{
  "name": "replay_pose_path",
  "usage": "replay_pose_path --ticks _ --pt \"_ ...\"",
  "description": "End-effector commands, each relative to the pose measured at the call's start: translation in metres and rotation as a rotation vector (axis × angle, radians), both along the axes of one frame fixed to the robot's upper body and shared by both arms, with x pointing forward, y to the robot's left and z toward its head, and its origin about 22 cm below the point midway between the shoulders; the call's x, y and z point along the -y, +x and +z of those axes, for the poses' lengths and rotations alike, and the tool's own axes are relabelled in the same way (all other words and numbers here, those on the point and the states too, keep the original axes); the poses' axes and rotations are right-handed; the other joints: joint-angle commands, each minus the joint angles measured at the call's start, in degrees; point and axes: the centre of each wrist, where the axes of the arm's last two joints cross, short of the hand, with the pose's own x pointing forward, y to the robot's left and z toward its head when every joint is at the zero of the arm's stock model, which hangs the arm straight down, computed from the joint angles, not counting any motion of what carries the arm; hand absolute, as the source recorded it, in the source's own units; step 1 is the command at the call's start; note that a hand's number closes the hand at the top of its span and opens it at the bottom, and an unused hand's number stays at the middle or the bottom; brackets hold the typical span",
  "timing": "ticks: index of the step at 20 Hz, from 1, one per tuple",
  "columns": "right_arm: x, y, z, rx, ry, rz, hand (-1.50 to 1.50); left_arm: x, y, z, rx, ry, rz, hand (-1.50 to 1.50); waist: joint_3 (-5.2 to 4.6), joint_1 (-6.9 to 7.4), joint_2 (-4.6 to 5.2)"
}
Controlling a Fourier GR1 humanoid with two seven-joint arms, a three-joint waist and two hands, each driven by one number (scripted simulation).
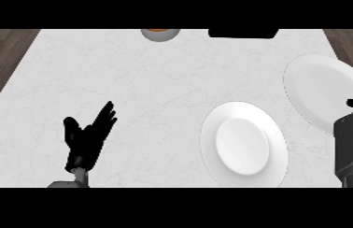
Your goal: Pick the lemon from the plate and place it in the plate
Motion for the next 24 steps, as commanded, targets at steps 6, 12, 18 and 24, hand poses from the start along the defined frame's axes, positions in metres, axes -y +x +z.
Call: replay_pose_path --ticks 6,12,18,24 --pt "0.007 0.001 -0.016 0.164 0.009 0.067 -1.50 -0.009 0.007 -0.003 -0.002 -0.004 0.005 0.00 0.09 -0.62 -0.15" --pt "-0.002 0.003 -0.011 0.350 -0.181 0.025 -1.50 0.003 -0.008 -0.007 0.000 0.000 0.005 0.00 0.18 -0.64 -0.52" --pt "-0.025 0.006 -0.005 0.486 -0.130 0.057 -1.50 -0.011 -0.003 -0.008 -0.021 -0.005 0.053 0.00 -0.03 -1.70 -0.90" --pt "-0.083 -0.028 -0.021 0.581 -0.059 0.249 -1.50 -0.016 -0.011 -0.007 -0.020 0.031 0.052 0.00 -0.19 -2.42 -1.24"
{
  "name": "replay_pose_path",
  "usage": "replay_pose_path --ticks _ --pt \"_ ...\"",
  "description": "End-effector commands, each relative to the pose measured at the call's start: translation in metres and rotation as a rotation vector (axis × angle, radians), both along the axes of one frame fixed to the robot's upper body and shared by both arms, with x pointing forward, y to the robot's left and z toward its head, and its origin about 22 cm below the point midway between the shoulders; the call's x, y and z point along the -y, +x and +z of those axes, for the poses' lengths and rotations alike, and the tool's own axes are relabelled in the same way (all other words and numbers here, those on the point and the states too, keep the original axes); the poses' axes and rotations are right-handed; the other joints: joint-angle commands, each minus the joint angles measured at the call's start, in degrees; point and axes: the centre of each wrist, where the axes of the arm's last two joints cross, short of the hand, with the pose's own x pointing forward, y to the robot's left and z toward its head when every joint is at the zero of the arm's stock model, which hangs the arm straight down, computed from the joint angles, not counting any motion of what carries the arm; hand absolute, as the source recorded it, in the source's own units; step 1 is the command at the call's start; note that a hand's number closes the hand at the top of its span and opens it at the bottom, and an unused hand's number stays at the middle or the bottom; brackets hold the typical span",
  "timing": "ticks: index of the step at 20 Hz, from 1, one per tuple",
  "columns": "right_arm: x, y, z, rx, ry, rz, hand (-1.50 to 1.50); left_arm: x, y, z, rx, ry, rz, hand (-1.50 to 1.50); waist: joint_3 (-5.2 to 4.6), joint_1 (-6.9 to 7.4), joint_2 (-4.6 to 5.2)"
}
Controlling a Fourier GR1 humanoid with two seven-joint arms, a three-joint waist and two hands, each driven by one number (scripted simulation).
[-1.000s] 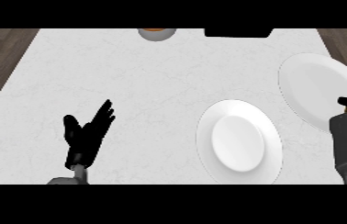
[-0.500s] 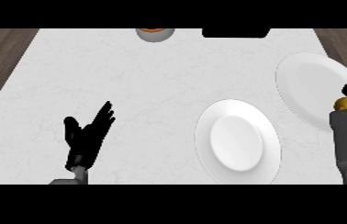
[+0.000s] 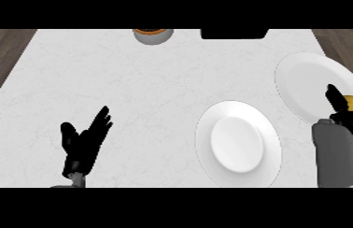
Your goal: Pick the lemon from the plate and place it in the plate
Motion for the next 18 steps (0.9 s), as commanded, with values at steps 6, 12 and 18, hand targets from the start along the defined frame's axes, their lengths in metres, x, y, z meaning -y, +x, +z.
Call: replay_pose_path --ticks 6,12,18 --pt "-0.062 -0.060 -0.027 0.085 0.039 0.168 -1.50 0.002 0.008 0.020 -0.003 0.003 -0.012 0.00 -0.13 0.26 0.14" --pt "-0.096 -0.089 -0.063 -0.007 0.069 0.205 -1.50 0.016 0.000 0.002 0.004 0.001 -0.005 0.00 -0.22 0.24 0.14" --pt "-0.103 -0.073 -0.069 -0.046 0.104 0.211 -1.50 -0.003 -0.006 0.017 -0.001 -0.013 -0.005 0.00 -0.20 0.59 0.18"
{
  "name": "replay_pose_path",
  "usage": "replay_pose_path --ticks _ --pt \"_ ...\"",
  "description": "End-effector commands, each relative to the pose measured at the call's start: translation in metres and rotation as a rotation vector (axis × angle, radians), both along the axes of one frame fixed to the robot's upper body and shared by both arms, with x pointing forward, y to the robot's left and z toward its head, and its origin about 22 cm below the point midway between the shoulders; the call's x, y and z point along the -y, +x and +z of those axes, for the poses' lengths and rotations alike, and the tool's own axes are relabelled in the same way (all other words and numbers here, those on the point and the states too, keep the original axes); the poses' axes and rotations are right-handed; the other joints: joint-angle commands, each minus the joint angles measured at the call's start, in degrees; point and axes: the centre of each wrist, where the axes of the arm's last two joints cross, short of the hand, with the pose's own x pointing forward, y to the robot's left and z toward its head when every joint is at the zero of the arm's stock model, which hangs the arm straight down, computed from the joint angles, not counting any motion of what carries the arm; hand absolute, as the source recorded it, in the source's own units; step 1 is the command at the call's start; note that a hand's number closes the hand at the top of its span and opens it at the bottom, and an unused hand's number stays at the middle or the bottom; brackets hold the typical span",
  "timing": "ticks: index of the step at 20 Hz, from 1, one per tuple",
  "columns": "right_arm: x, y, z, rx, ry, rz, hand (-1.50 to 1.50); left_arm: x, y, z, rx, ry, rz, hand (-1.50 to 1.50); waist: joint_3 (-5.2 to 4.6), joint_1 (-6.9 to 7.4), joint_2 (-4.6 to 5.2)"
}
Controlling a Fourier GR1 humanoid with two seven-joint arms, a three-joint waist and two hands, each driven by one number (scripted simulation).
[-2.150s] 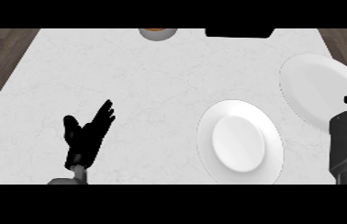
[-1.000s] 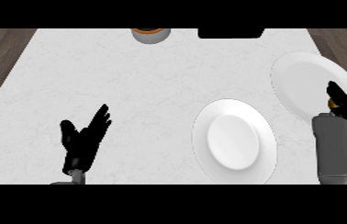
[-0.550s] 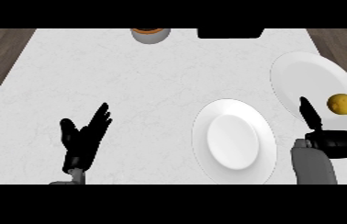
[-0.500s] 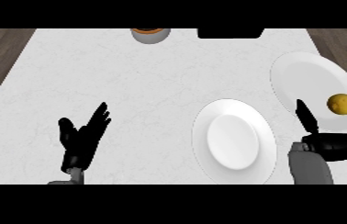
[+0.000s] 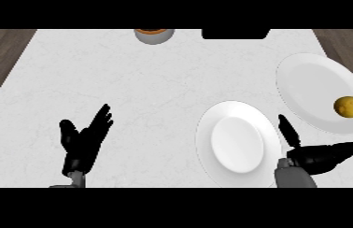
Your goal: Pick the lemon from the plate and place it in the plate
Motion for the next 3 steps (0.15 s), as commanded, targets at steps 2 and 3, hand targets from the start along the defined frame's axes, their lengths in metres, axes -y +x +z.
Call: replay_pose_path --ticks 2,3 --pt "-0.010 -0.003 -0.003 0.036 0.011 -0.030 -1.50 0.010 -0.006 0.006 -0.009 -0.009 -0.001 0.00 -0.01 0.19 -0.03" --pt "-0.010 0.000 -0.002 0.037 0.019 -0.034 -1.50 0.011 -0.005 -0.004 -0.017 0.001 -0.001 0.00 -0.02 0.14 0.00"
